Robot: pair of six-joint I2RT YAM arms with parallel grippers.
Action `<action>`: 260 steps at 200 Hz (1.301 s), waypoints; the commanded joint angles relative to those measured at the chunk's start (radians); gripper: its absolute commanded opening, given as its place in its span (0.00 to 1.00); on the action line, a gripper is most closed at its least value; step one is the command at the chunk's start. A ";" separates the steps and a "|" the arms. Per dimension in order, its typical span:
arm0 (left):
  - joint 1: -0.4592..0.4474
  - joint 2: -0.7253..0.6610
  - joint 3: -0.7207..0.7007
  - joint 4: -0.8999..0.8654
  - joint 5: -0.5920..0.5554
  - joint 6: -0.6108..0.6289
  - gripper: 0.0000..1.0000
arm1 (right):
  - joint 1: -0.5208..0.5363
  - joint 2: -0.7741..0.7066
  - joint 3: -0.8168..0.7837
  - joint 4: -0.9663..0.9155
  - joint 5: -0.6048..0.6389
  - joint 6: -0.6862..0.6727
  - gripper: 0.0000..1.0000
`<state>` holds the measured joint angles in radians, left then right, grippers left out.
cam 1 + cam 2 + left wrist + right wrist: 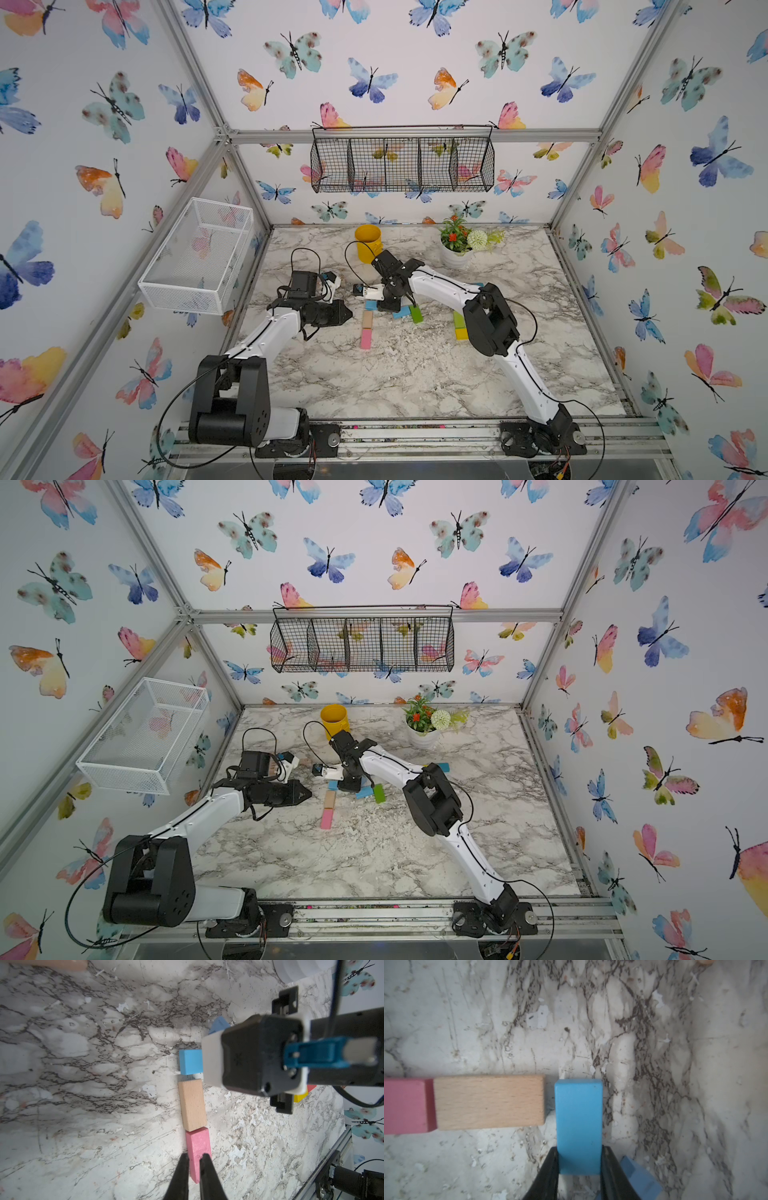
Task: Assemble the letter c with building blocks
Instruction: Assemble the building block at the center of the board.
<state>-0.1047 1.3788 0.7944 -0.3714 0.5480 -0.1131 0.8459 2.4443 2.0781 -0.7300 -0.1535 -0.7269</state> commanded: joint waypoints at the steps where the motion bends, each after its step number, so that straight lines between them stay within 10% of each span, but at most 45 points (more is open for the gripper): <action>1: 0.002 -0.023 0.005 -0.003 0.012 0.002 0.15 | 0.009 0.018 -0.013 -0.049 -0.015 -0.001 0.23; 184: 0.003 -0.024 0.005 -0.002 0.010 0.002 0.15 | 0.016 0.021 -0.026 -0.059 -0.015 -0.002 0.24; 260: 0.003 -0.026 0.003 -0.002 0.011 0.002 0.15 | 0.018 0.011 -0.031 -0.059 -0.031 0.005 0.40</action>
<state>-0.1047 1.3754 0.7944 -0.3710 0.5476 -0.1131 0.8543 2.4443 2.0689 -0.7300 -0.1654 -0.7261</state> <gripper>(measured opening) 0.150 0.383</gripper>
